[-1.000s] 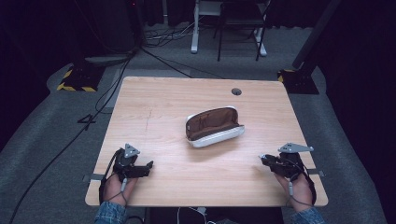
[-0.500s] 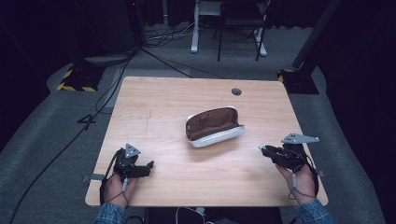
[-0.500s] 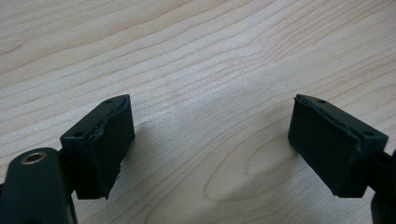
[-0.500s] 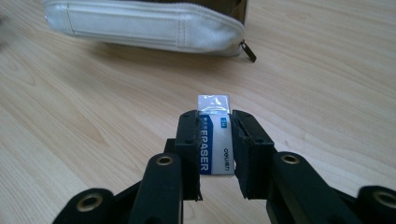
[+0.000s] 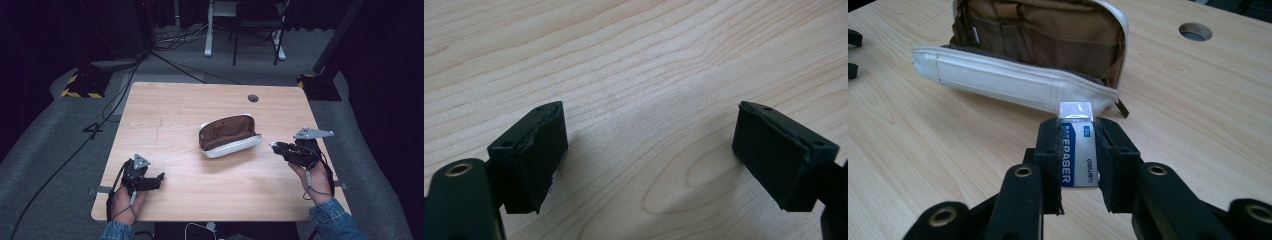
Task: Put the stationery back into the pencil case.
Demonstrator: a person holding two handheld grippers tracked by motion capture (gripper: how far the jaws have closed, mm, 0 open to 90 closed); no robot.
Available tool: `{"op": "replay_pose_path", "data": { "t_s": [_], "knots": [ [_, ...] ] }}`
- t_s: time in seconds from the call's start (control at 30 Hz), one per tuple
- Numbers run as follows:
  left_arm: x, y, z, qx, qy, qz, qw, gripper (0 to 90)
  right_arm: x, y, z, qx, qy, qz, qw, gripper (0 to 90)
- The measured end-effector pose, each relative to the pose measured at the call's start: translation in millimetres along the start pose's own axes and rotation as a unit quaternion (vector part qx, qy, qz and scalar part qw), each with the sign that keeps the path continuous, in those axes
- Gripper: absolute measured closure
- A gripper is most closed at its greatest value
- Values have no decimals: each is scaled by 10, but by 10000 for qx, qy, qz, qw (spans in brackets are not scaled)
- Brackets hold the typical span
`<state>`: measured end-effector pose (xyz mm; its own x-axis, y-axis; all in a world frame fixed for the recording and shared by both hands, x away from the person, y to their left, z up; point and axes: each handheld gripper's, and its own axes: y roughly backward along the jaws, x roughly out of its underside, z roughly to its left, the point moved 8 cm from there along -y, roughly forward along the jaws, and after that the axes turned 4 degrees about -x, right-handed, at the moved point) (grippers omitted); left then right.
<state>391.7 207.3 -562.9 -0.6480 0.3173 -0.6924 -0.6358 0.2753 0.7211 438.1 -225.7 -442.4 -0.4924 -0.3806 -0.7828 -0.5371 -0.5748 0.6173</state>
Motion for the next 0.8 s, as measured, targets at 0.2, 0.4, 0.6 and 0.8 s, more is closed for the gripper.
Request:
{"op": "replay_pose_path", "data": {
  "t_s": [0.2,0.4,0.6,0.8],
  "knots": [
    [0,0,0,-1,-3,2,10000,148,-165,-86,15,-94,193,-52,9998,733],
    [1,0,0,-2,-4,2,10000,148,-346,-191,42,-202,306,-63,9993,733],
    [5,4,1,8,-25,4,10000,148,-488,-305,88,-330,361,-14,9988,732],
    [17,17,-6,30,-36,-3,10000,147,-669,-443,150,-439,458,30,9980,732]
  ]
}}
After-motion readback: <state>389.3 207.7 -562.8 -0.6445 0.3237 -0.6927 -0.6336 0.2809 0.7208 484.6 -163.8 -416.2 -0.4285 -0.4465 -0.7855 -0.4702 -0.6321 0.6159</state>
